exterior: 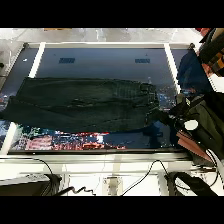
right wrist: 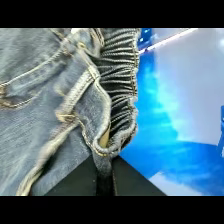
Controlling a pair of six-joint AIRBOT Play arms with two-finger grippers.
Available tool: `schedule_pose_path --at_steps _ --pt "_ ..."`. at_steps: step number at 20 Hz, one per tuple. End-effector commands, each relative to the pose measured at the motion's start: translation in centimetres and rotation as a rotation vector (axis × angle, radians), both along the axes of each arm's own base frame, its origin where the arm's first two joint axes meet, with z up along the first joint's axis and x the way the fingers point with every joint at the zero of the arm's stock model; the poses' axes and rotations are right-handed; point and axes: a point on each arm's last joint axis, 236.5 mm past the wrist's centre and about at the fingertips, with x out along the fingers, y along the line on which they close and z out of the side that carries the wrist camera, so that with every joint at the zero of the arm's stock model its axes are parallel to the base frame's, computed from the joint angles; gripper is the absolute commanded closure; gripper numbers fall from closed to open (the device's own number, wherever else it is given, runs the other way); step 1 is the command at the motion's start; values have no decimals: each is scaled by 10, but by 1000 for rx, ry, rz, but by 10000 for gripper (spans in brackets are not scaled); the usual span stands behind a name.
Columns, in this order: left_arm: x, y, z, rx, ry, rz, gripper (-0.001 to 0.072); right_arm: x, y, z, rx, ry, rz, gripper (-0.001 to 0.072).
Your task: Fold the clothes and pants, and hang the long-sleeved shirts on hangers.
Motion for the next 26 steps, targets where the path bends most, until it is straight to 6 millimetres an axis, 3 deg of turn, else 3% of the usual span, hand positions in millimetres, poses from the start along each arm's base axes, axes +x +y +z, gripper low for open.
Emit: schedule_pose_path --at_steps 1,3,5,7,9,11,16,20,21,22,23,24,26 --pt "-27 4 33 37 -7 3 679 -35 -3 21 -37 58 10 684" --pt "-26 9 49 78 -27 36 681 -46 -6 44 -59 36 8 685" --pt "-14 14 56 66 -49 116 682 -40 -20 74 -115 -9 -19 685" --pt "7 5 55 84 -39 102 683 -20 -35 108 -186 -79 -35 686" --pt "34 -5 52 145 -8 73 683 6 -43 125 -223 -110 -39 686" --pt "71 -14 56 206 -32 67 683 43 -46 127 -208 -127 -60 685" --pt "181 -31 85 254 -231 94 683 135 -56 106 -133 -136 -154 684" --pt "246 -42 89 294 -333 76 677 210 -69 103 -100 -282 -233 680" --pt "260 -47 92 300 -350 61 634 224 -73 99 -93 -325 -253 655" --pt "271 -56 97 303 -367 42 421 232 -74 93 -68 -344 -278 399" --pt "280 -64 110 329 -398 26 36 235 -74 87 -50 -345 -294 74" --pt "286 -68 127 359 -436 24 1 234 -74 82 -47 -331 -293 15" --pt "283 -74 151 396 -458 7 2 226 -69 73 -44 -271 -275 15"
